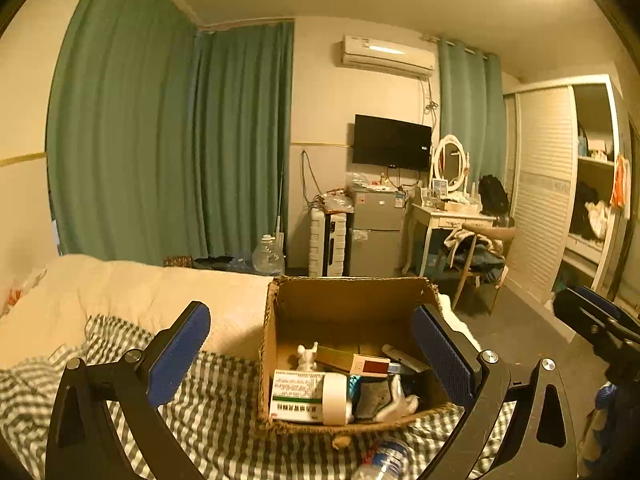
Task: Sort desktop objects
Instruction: 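Move both tools back toward the water bottle and floss jar on the bed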
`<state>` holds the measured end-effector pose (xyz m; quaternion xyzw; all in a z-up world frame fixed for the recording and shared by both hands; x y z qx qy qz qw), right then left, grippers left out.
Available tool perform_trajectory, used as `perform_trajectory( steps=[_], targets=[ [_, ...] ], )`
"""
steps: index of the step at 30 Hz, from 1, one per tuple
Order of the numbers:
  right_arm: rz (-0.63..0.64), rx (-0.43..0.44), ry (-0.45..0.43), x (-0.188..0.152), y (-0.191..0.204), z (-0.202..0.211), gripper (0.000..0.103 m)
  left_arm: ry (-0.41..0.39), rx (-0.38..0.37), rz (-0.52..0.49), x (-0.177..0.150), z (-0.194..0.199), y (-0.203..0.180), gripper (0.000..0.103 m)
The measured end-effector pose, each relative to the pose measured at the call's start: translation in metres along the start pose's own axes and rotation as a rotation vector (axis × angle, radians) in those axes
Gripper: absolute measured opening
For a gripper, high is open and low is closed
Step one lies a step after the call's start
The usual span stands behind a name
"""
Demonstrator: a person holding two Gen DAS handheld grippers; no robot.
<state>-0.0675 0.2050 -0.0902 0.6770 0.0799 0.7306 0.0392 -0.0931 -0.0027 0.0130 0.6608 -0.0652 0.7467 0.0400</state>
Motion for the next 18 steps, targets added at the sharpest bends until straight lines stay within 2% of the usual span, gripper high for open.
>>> perform_trajectory(
  steps=[9, 13, 18],
  targets=[
    [0.055, -0.033, -0.056, 0.047, 0.006, 0.084, 0.093, -0.056, 0.025, 0.002, 0.030, 0.059, 0.004, 0.103],
    [0.084, -0.058, -0.078, 0.059, 0.009, 0.115, 0.094, -0.039, 0.039, 0.006, 0.022, 0.076, 0.010, 0.103],
    [0.074, -0.074, -0.047, 0.044, 0.008, 0.136, 0.094, -0.019, 0.076, -0.006, -0.003, 0.088, 0.018, 0.103]
  ],
)
Point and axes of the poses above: each gripper's, at about its wrist camera, not at the fingertips, and z roughly against the way its jaws point, y to its left, x to its top, the point moved 3 cm from there along -z, roughly the way its jaws point, and after that the axes turned 11 degrees about -y, right-handed, at the moved point
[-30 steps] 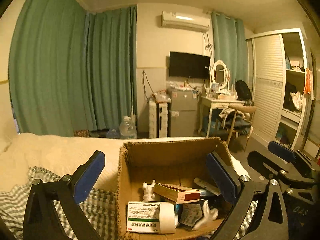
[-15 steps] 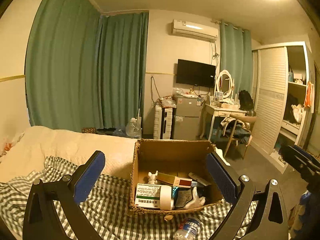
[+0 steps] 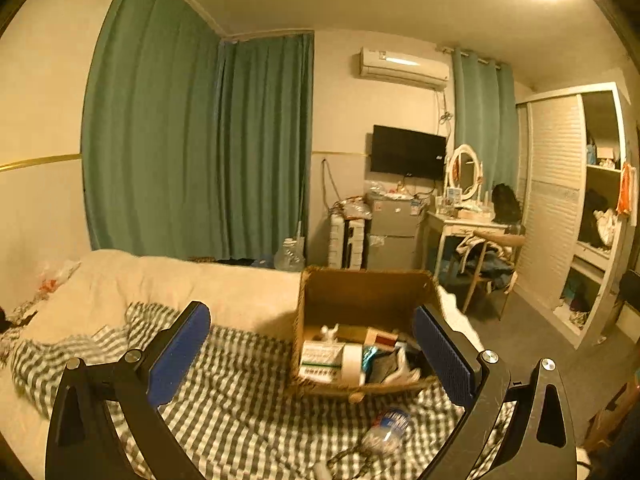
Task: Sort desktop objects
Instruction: 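Move both tools back toward the water bottle and floss jar on the bed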
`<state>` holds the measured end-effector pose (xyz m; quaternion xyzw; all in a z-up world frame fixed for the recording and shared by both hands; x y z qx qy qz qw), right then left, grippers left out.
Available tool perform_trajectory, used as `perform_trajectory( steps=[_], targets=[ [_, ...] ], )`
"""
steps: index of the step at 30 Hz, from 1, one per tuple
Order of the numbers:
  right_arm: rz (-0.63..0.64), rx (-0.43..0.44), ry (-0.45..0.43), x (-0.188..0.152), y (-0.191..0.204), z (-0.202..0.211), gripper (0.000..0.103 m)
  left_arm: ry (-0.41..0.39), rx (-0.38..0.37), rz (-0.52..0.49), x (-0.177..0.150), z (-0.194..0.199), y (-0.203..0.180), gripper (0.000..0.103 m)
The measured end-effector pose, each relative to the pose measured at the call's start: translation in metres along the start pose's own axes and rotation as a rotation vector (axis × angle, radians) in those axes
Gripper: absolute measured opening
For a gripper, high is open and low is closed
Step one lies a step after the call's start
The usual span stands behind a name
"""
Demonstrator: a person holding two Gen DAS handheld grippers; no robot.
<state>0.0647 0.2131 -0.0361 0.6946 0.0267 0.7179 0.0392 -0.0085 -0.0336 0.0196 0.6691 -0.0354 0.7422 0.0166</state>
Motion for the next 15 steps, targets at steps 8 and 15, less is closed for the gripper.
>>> perform_trajectory(
  steps=[8, 15],
  targets=[
    [0.009, 0.002, 0.079, -0.042, 0.004, 0.018, 0.094, 0.084, 0.003, 0.006, -0.056, -0.009, 0.006, 0.103],
    [0.003, 0.015, 0.145, -0.080, 0.011, -0.010, 0.094, 0.194, 0.046, -0.026, -0.112, -0.039, 0.007, 0.103]
  ],
)
Point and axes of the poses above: each gripper's, at about its wrist camera, not at the fingertips, and z roughly against the way its jaws point, y to its left, x to its top, the point moved 3 cm from there along -z, roughly the way its jaws point, and after that the axes turned 11 degrees about -y, right-handed, at the moved point
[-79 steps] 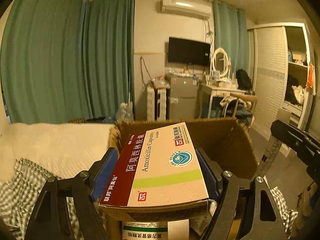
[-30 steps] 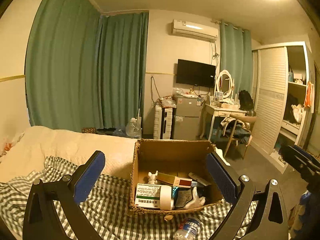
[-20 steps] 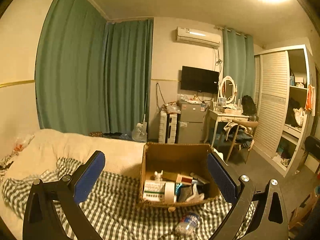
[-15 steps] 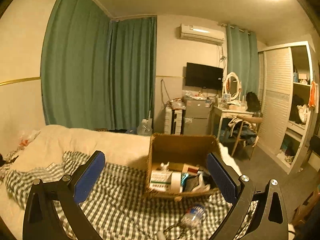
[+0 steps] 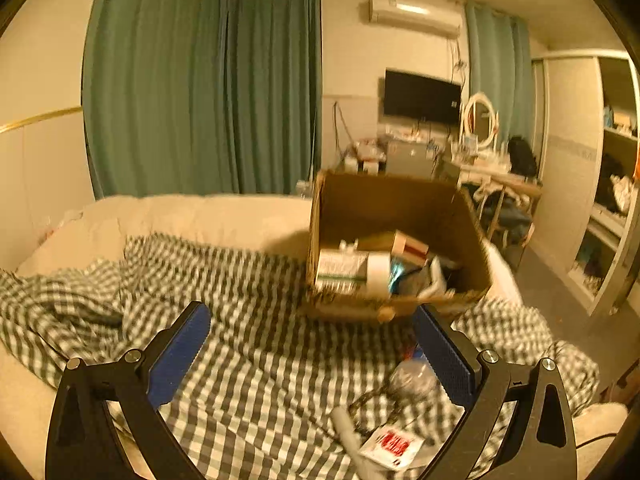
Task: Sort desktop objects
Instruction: 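Move both tools back toward the water bottle and floss jar on the bed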
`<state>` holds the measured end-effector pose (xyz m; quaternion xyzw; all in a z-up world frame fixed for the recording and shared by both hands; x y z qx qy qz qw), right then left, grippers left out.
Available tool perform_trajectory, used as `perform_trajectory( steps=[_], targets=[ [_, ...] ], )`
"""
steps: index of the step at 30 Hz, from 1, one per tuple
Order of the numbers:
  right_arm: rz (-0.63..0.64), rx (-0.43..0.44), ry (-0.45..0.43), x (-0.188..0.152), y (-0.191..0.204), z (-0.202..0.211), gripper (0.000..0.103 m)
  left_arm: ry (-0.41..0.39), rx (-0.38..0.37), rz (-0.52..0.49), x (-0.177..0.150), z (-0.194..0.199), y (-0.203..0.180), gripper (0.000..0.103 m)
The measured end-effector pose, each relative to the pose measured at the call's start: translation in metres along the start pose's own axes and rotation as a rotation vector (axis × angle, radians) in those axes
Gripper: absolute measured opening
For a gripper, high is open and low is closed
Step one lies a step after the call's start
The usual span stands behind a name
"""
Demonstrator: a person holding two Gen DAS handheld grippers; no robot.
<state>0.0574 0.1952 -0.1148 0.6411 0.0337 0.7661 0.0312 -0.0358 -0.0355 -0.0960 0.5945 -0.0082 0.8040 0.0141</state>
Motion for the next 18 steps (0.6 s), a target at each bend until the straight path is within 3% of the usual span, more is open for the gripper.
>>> perform_trajectory(
  steps=[3, 7, 14, 18],
  targets=[
    [-0.015, -0.001, 0.047, -0.023, 0.000, -0.021, 0.094, 0.065, -0.013, 0.036, -0.024, -0.019, 0.003, 0.103],
    [-0.039, 0.002, 0.104, -0.052, -0.001, -0.048, 0.094, 0.111, -0.004, 0.009, -0.052, -0.040, -0.002, 0.103],
    [-0.097, 0.022, 0.192, -0.099, -0.008, -0.097, 0.094, 0.277, -0.060, -0.002, -0.104, -0.072, -0.017, 0.103],
    [-0.098, 0.035, 0.238, -0.120, -0.005, -0.123, 0.094, 0.355, -0.057, -0.003, -0.127, -0.086, -0.020, 0.091]
  ],
)
Point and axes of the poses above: each gripper's, at about its wrist camera, not at the fingertips, and z roughly against the way its jaws point, y to its left, x to its top, the point moved 3 cm from there along -z, roughly the way its jaws point, and after that the axes turned 11 degrees about -y, right-handed, at the moved point
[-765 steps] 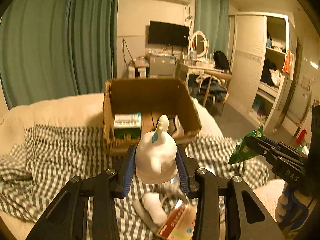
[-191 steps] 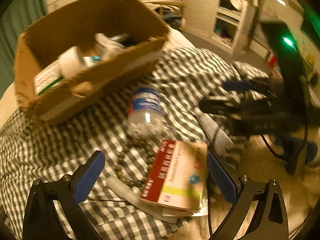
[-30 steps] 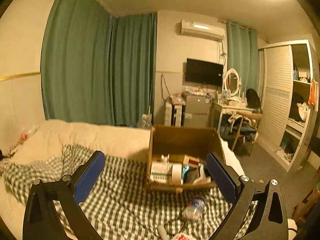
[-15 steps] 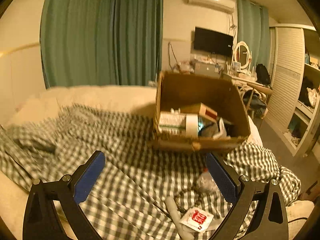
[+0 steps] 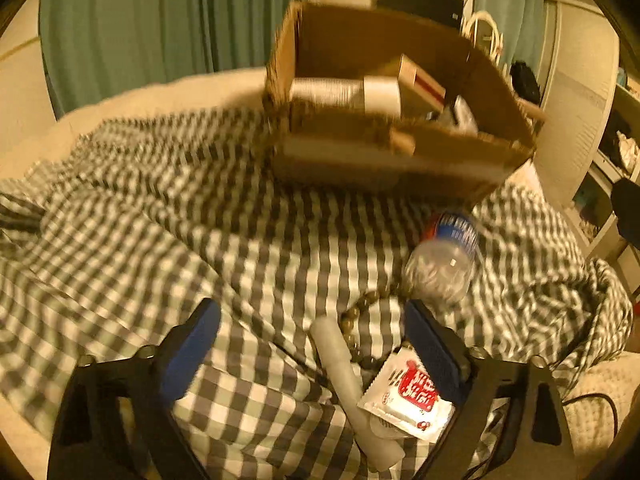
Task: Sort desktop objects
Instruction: 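Move both tools back toward the water bottle and floss jar on the bed, then grasp the white stick with the left tool while the right grasps the floss-pick jar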
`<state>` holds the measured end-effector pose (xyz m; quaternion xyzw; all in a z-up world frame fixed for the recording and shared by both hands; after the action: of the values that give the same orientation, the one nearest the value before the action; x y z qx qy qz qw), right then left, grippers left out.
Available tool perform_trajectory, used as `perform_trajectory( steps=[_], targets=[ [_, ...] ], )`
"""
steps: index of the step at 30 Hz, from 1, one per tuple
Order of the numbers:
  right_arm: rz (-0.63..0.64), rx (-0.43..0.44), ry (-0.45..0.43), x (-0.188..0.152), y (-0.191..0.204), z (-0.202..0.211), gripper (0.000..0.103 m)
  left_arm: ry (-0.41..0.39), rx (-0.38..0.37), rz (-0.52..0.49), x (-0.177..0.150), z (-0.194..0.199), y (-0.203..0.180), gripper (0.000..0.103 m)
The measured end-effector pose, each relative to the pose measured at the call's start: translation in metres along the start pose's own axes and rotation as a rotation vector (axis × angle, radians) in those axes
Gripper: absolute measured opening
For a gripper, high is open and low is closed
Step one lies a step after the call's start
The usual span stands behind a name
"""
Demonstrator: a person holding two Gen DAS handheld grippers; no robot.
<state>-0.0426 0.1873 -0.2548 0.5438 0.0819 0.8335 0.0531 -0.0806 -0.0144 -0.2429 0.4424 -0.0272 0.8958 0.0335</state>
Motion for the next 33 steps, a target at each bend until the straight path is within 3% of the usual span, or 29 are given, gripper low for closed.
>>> perform_trajectory(
  steps=[7, 10, 13, 14, 17, 20, 33],
  targets=[
    [-0.029, 0.015, 0.080, -0.026, 0.001, -0.049, 0.094, 0.161, -0.016, 0.027, -0.029, -0.033, 0.003, 0.073],
    [-0.036, 0.022, 0.129, -0.037, 0.002, -0.068, 0.094, 0.213, -0.003, 0.017, -0.038, -0.045, 0.002, 0.073],
    [-0.036, 0.027, 0.164, -0.045, 0.005, -0.083, 0.094, 0.217, 0.006, -0.002, -0.040, -0.051, -0.001, 0.068],
    [-0.038, 0.030, 0.174, -0.047, 0.006, -0.088, 0.094, 0.218, 0.009, -0.005, -0.040, -0.052, -0.001, 0.057],
    [-0.042, 0.032, 0.202, -0.054, 0.008, -0.102, 0.094, 0.228, -0.023, 0.014, -0.041, -0.057, 0.000, 0.037],
    [-0.045, 0.034, 0.221, -0.059, 0.009, -0.116, 0.094, 0.215, -0.057, 0.032, -0.040, -0.056, 0.000, 0.025],
    [-0.032, 0.034, 0.360, -0.088, 0.016, -0.172, 0.094, 0.098, -0.122, 0.073, -0.016, -0.039, 0.002, 0.019]
  ],
)
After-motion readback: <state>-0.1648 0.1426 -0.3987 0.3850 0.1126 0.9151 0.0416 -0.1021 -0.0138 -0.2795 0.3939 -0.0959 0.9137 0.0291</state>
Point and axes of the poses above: each gripper's, at about its wrist camera, not at the fingertips, and z roughly against the way its jaws point, y to its left, x to its top, the point moved 3 cm from there along -z, roughly the way its jaws point, and after that the axes turned 11 degrees about -y, right-handed, at the moved point
